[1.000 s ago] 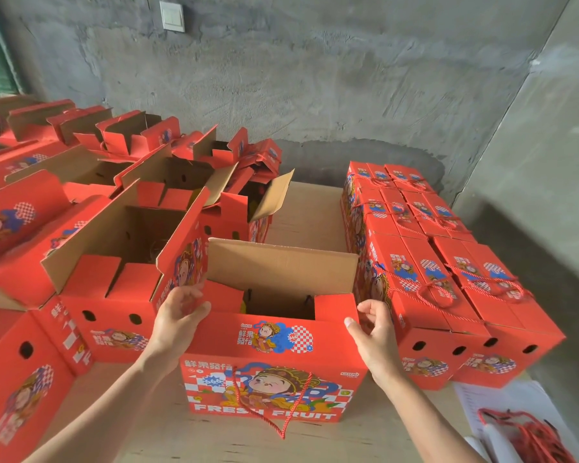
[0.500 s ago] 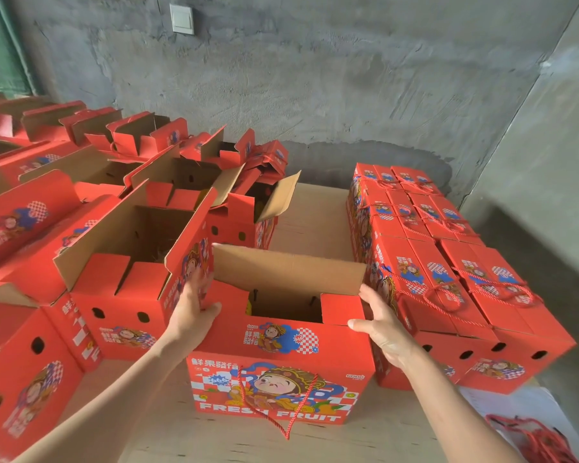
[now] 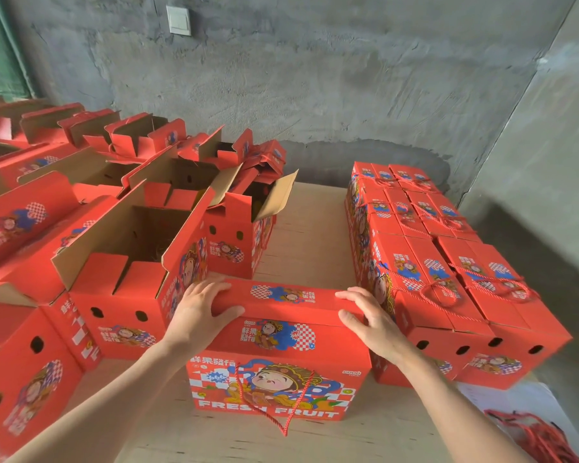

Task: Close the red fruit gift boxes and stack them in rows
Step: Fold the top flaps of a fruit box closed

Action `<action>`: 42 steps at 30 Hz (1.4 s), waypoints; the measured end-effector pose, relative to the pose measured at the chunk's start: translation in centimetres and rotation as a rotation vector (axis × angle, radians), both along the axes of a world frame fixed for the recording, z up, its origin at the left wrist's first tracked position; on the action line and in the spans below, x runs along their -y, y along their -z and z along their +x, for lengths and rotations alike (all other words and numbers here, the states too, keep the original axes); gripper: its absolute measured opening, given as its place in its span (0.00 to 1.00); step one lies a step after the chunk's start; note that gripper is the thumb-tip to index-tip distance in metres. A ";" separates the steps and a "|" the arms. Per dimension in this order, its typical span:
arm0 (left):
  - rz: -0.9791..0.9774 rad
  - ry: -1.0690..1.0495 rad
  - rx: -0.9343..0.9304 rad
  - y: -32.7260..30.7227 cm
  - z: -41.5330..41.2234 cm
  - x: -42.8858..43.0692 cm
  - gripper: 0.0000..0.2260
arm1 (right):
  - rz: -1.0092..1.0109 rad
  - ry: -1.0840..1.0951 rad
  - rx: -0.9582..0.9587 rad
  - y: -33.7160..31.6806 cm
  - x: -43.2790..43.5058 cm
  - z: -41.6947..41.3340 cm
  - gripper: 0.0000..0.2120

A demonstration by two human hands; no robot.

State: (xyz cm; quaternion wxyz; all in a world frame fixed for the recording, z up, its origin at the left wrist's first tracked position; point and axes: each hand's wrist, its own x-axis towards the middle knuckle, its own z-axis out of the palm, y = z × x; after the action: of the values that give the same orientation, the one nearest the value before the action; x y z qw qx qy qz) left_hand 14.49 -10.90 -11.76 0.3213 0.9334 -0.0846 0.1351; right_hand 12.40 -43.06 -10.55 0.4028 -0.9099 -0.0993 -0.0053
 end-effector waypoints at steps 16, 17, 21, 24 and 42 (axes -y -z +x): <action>0.591 0.239 -0.145 -1.9 3.1 -0.5 0.31 | -0.134 -0.022 0.054 0.3 0.4 0.4 0.20; 0.595 0.243 -0.143 -1.8 3.1 -0.5 0.31 | -0.137 -0.024 0.057 0.3 0.4 0.4 0.20; 0.595 0.245 -0.158 -1.6 3.0 -0.5 0.30 | -0.151 -0.029 0.060 0.1 0.4 0.4 0.20; 0.597 0.252 -0.158 -1.7 3.1 -0.4 0.29 | -0.156 -0.020 0.063 0.0 0.4 0.4 0.20; 0.780 0.237 -0.248 -3.6 3.9 4.8 0.48 | -0.163 0.018 0.099 0.1 0.0 0.2 0.19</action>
State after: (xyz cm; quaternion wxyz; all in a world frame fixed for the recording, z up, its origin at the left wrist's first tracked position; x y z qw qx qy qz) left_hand 18.40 -15.67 -8.18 -0.0347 0.9781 -0.1968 -0.0581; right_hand 12.62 -43.07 -10.66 0.3221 -0.9390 -0.1112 -0.0457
